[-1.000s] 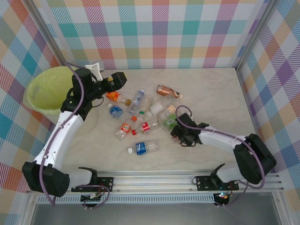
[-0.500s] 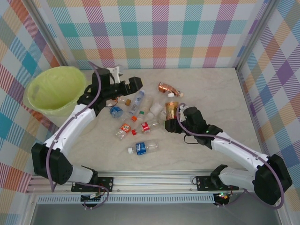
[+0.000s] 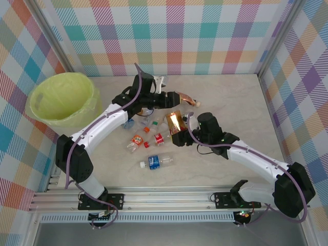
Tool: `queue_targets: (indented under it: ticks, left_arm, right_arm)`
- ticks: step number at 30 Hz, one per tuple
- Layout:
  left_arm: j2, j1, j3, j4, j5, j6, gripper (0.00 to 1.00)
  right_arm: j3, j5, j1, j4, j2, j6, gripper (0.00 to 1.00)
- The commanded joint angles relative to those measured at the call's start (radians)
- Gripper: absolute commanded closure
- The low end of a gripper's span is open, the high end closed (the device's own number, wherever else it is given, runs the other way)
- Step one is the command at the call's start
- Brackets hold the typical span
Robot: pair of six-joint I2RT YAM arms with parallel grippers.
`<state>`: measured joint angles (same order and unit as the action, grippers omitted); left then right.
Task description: Put the plastic bottles in the bin
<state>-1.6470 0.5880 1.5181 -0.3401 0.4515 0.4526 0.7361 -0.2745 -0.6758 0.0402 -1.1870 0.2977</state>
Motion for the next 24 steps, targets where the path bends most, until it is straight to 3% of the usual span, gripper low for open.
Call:
queue_targets:
  ticks: [1,6,10,13,15,17,18,24]
  left_arm:
    - [-0.017,0.015,0.042,-0.072,-0.02,-0.031,0.49]
    - [-0.027,0.026,0.05,-0.091,-0.016,-0.039,0.67]
    - [-0.044,0.026,0.071,-0.108,-0.006,-0.031,0.95]
    - [-0.067,0.026,0.138,-0.179,0.006,-0.08,0.99]
    - [-0.078,0.026,0.181,-0.22,0.008,-0.109,1.0]
    - [-0.074,0.026,0.191,-0.216,-0.013,-0.116,1.0]
    - [-0.067,0.026,0.186,-0.203,-0.026,-0.114,1.0]
    - [0.033,0.024,0.131,-0.098,-0.217,-0.116,1.0]
  right_arm:
    - [0.04,-0.006,-0.008,-0.049,0.004,-0.01,0.35]
    - [0.047,0.029,-0.008,-0.053,0.012,0.01,0.36]
    - [0.044,0.029,-0.008,-0.084,0.013,0.027,0.35]
    - [0.043,0.025,-0.008,-0.104,0.009,0.028,0.32]
    - [0.047,0.026,-0.008,-0.103,0.004,0.03,0.25]
    - [0.045,0.04,-0.008,-0.111,0.007,0.041,0.12]
    - [0.04,0.045,-0.008,-0.123,0.011,0.046,0.0]
    - [-0.026,0.136,-0.008,-0.2,0.075,0.061,0.0]
